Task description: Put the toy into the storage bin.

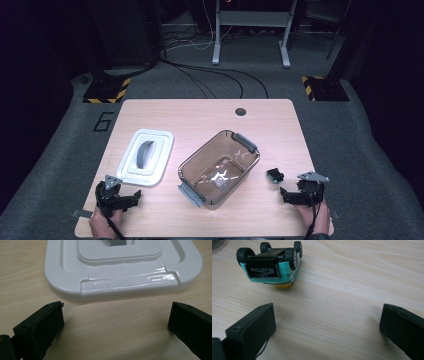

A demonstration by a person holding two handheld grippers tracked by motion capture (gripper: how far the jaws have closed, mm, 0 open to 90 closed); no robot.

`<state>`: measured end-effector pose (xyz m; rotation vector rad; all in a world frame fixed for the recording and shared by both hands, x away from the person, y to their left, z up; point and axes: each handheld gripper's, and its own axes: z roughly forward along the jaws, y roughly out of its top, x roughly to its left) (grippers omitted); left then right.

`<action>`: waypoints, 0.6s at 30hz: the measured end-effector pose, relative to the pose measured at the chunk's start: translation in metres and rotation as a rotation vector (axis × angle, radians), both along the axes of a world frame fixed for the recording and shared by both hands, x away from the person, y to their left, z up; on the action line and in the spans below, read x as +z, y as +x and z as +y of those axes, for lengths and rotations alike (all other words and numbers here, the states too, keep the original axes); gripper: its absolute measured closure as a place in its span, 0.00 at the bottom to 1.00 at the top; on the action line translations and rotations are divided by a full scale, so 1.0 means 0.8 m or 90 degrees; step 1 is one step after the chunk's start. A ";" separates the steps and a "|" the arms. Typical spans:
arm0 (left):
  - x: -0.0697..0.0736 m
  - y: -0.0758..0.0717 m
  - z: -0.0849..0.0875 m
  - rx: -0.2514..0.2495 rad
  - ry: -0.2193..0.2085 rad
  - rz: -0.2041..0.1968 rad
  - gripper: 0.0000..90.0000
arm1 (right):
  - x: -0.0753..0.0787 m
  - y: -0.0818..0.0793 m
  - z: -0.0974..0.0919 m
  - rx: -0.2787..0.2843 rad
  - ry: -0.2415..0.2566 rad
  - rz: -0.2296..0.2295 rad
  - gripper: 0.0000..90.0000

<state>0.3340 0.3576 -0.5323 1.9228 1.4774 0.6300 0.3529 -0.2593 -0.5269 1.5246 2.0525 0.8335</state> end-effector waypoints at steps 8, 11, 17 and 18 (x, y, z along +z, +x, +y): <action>0.000 0.000 0.000 0.003 0.000 0.002 0.00 | 0.005 0.000 0.002 -0.023 0.000 0.027 0.00; 0.000 0.000 0.000 0.003 0.000 0.002 0.00 | 0.012 0.000 0.002 -0.021 0.011 0.027 0.00; 0.001 0.000 0.001 -0.001 0.005 0.005 0.00 | 0.031 0.000 0.006 -0.011 0.030 0.017 0.00; 0.001 0.000 0.001 -0.001 0.005 0.006 0.00 | 0.033 -0.001 0.007 -0.010 0.031 0.017 0.00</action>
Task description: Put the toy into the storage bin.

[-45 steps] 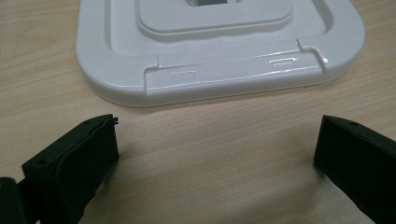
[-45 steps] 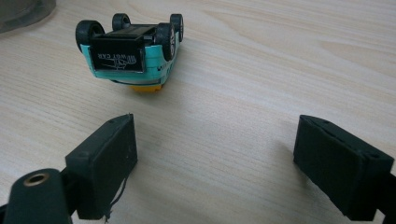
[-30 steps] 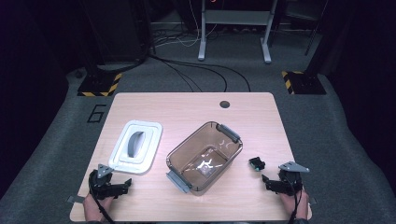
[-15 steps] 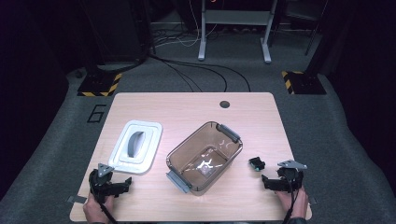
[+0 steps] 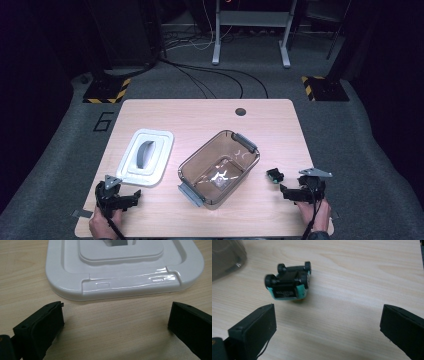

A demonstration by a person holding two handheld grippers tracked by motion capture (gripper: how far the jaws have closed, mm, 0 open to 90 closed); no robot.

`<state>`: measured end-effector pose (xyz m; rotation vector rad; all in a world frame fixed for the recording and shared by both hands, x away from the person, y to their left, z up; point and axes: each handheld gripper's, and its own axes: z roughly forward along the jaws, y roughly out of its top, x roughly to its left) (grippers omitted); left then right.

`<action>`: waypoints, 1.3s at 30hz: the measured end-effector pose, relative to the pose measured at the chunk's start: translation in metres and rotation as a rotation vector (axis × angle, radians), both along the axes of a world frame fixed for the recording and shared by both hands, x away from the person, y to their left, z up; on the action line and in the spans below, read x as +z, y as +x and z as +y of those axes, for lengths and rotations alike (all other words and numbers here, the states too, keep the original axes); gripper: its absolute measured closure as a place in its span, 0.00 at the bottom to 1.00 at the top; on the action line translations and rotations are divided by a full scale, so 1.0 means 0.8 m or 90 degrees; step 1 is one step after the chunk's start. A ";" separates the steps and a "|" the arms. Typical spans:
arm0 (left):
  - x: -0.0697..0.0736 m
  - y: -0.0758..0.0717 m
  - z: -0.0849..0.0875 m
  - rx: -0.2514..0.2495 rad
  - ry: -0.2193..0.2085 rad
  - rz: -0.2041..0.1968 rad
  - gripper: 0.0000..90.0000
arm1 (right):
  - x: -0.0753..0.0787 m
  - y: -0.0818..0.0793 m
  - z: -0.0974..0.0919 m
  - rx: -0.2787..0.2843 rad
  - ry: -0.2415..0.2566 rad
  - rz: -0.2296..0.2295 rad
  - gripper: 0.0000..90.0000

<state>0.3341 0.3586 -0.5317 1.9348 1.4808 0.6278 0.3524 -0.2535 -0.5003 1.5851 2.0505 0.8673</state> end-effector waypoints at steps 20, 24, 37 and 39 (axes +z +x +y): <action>0.000 -0.001 0.000 0.001 0.000 -0.002 0.00 | 0.024 0.037 0.049 0.025 -0.008 -0.024 0.00; 0.000 -0.001 0.000 0.001 0.000 -0.002 0.00 | 0.018 0.046 0.057 0.027 -0.010 -0.019 0.02; 0.000 -0.001 0.000 0.000 0.000 -0.002 0.00 | -0.003 0.050 0.064 0.019 -0.042 0.008 0.30; 0.000 -0.001 0.000 0.000 -0.001 -0.002 0.00 | -0.006 0.049 0.064 0.015 -0.045 0.008 0.32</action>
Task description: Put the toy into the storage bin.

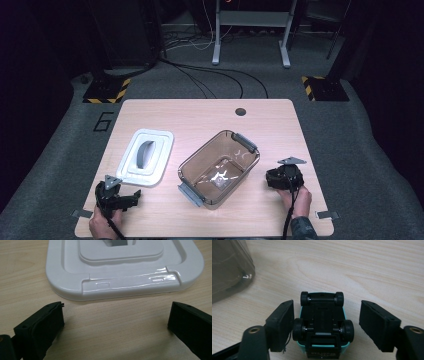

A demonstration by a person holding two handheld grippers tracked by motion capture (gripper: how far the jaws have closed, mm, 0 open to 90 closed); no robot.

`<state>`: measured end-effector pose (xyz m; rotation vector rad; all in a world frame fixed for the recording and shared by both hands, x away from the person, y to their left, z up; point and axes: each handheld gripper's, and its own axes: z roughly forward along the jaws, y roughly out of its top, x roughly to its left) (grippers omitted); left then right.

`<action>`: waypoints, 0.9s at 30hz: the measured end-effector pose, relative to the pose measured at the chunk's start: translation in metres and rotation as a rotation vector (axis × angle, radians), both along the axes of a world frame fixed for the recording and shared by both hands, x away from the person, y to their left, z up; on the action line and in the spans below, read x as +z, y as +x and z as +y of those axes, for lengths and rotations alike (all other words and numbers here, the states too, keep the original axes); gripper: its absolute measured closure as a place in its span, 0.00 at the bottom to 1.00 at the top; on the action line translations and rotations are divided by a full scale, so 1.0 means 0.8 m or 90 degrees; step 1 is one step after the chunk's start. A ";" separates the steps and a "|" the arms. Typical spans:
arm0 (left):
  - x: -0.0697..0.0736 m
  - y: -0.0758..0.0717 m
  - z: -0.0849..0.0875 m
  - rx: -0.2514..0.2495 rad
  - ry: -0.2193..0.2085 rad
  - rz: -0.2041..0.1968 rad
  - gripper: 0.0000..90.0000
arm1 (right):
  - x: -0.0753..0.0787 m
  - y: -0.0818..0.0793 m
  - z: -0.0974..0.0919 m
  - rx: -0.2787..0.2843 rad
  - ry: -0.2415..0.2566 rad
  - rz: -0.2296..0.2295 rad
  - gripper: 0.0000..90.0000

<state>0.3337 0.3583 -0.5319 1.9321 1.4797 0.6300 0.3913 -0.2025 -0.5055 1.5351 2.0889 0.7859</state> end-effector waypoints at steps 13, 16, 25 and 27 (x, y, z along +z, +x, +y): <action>0.000 0.000 0.000 0.000 0.000 0.000 0.00 | -0.003 -0.006 0.002 0.005 -0.014 -0.008 0.46; 0.000 0.000 0.000 0.000 0.000 0.000 0.00 | -0.004 -0.006 0.002 0.007 -0.018 -0.012 0.54; 0.000 0.000 0.000 0.000 -0.001 0.001 0.00 | -0.002 -0.008 0.001 0.014 -0.027 -0.013 0.55; 0.000 0.000 0.000 0.000 -0.001 0.001 0.00 | -0.001 -0.008 0.002 0.006 -0.025 -0.019 0.55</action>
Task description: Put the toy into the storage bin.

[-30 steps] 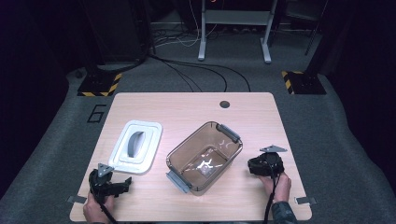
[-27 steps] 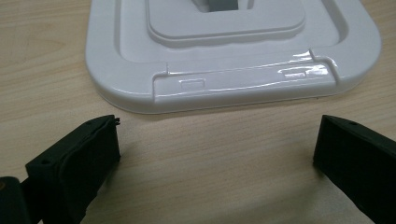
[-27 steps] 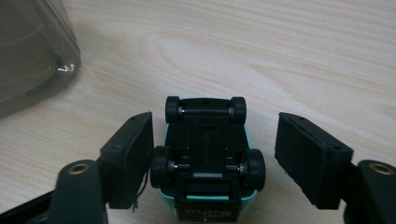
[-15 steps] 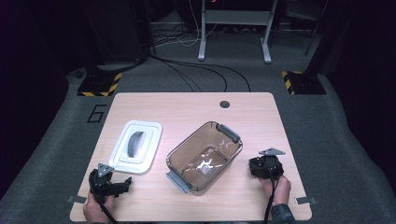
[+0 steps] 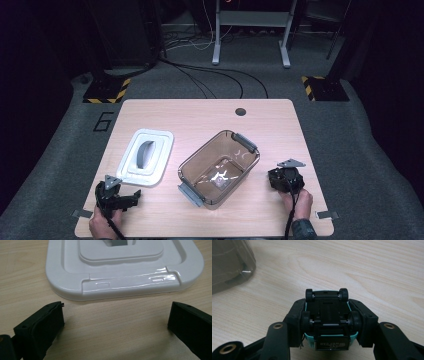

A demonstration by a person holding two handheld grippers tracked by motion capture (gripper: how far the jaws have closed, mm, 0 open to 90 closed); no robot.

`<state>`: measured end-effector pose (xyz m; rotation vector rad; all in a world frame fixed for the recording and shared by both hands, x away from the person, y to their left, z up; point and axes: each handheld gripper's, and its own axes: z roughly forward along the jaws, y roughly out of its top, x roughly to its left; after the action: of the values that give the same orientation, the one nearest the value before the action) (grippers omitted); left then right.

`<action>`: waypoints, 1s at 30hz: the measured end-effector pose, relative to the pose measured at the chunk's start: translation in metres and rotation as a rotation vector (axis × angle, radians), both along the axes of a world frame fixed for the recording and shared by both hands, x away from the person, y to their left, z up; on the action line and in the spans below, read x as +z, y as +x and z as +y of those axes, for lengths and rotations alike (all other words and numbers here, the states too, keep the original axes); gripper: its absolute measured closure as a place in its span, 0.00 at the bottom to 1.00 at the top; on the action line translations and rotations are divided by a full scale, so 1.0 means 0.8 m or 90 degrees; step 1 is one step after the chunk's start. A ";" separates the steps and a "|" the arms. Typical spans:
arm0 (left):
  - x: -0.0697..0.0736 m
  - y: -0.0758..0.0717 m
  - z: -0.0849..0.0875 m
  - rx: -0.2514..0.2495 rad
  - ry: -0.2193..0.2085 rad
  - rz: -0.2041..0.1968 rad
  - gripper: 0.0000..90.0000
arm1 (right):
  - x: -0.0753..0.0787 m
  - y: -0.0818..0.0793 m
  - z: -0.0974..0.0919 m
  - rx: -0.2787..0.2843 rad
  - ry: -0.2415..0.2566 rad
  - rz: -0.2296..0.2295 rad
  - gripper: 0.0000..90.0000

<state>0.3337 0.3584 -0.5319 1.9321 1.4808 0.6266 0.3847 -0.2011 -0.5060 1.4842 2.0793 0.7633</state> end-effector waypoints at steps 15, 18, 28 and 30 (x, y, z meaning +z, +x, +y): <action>0.000 0.000 0.000 0.000 0.000 0.000 0.00 | 0.018 -0.003 -0.003 0.009 -0.003 -0.021 0.55; 0.000 0.000 0.000 0.000 0.000 0.000 0.00 | 0.023 -0.003 -0.006 0.010 0.001 -0.023 0.55; 0.000 0.000 0.000 0.000 0.000 0.000 0.00 | 0.039 -0.004 -0.012 0.012 0.011 -0.040 0.55; 0.000 0.000 0.000 0.000 0.000 0.000 0.00 | 0.044 -0.004 -0.012 0.015 0.012 -0.044 0.55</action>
<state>0.3337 0.3584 -0.5319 1.9319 1.4809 0.6262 0.3812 -0.2105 -0.4710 1.4257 2.0474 0.8334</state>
